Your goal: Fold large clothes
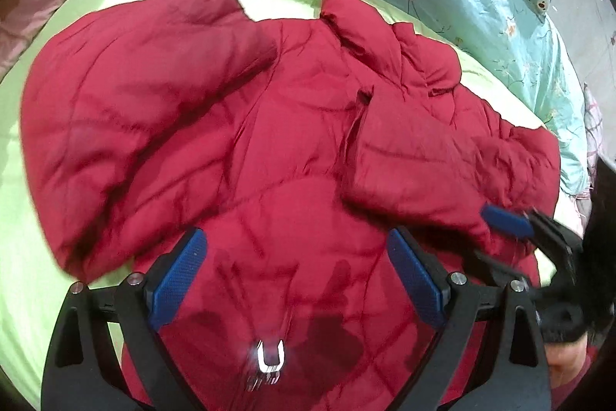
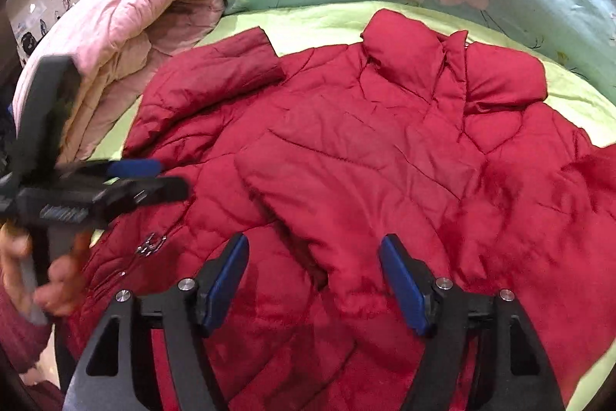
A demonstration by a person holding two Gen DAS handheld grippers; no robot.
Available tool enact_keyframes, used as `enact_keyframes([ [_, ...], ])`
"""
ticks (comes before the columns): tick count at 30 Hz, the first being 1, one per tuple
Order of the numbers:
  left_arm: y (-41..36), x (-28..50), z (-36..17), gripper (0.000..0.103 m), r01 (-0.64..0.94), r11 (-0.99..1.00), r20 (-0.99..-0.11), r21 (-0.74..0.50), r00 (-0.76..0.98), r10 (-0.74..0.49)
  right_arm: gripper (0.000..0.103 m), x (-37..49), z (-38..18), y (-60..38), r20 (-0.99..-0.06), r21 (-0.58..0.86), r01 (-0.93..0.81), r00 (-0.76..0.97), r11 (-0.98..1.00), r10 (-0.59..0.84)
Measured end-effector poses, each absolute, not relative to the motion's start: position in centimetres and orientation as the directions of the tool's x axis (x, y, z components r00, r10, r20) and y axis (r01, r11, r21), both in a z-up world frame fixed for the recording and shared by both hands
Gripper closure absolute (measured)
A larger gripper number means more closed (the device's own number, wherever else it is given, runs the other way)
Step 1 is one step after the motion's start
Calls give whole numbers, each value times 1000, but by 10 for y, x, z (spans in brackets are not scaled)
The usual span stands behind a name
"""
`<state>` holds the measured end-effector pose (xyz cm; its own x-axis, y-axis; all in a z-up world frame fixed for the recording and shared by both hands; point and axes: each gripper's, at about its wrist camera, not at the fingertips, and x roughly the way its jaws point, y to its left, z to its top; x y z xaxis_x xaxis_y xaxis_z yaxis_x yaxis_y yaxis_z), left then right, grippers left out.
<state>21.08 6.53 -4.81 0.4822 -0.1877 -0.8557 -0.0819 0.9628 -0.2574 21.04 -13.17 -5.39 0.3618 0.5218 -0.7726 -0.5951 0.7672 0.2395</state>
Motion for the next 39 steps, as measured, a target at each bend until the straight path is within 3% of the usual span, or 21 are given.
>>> enact_keyframes([
  [10,24,276,-66,8,28,962,-876,-272,407,-260,30,192,-44,-179,-766,250,-539,398,804,505],
  [12,17,284,-69,12,56,954,-868,-294,403,-291,30,187,-42,-188,-761,255,-530,406,809,506],
  [14,9,285,-69,53,83,957,-866,-277,409,-287,30,184,-40,-196,-757,260,-519,414,815,505],
  [15,6,284,-68,58,91,967,-872,-236,419,-252,30,182,-39,-199,-756,261,-514,418,817,504],
  [17,5,278,-60,84,108,973,-853,-204,467,-231,30,180,-37,-208,-754,258,-495,434,830,493],
  [18,10,274,-55,89,100,977,-845,-188,490,-213,30,180,-35,-213,-751,263,-486,439,833,493],
  [24,60,256,-41,90,-54,998,-817,-39,576,-1,30,186,-29,-242,-740,244,-409,508,879,441],
  [33,79,245,-52,89,-64,997,-824,-47,567,-3,31,234,-38,-267,-755,273,-267,536,924,377],
  [39,76,253,-56,85,-41,999,-831,-25,557,2,33,276,-58,-243,-800,141,-268,536,953,269],
])
